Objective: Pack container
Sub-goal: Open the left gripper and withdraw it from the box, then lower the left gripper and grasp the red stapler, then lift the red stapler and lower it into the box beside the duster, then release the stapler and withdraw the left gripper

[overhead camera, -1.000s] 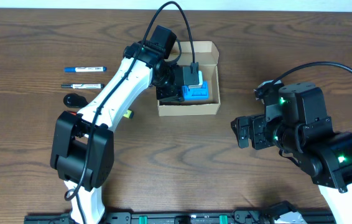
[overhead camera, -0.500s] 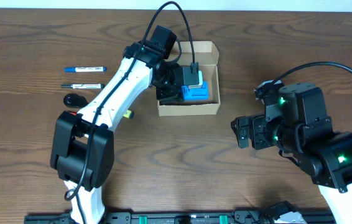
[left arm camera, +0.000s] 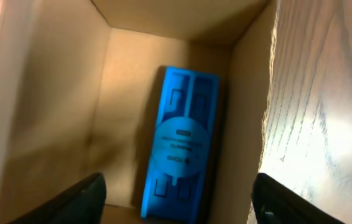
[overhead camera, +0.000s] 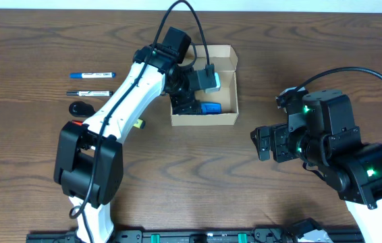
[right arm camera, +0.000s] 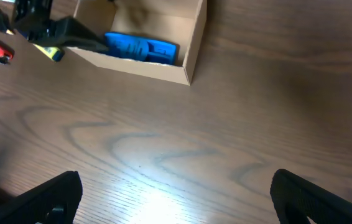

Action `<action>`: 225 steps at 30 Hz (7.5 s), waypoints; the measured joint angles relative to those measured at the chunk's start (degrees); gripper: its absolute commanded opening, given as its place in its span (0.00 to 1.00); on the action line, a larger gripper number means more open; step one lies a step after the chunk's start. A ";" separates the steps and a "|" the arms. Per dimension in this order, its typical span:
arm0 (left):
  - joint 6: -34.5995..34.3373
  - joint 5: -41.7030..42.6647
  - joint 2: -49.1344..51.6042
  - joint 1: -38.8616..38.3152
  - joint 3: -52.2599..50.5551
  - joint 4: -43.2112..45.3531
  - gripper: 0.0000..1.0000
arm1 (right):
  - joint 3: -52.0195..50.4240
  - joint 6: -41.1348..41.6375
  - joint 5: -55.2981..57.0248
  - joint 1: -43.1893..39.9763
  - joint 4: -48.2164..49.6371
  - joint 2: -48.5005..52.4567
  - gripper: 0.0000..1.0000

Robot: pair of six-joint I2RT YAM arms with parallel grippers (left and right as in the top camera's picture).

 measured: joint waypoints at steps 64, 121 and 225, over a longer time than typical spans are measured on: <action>-111.82 -21.27 -25.33 39.01 -43.01 15.21 0.96 | -0.02 0.00 -0.02 0.00 0.00 0.00 0.99; -113.09 -22.56 -3.34 36.74 -24.65 -4.61 0.06 | -0.02 0.00 0.00 0.00 0.00 0.00 0.99; -6.12 -24.48 -6.67 -4.44 -0.87 10.69 0.72 | -0.02 0.00 0.00 0.00 0.00 0.00 0.99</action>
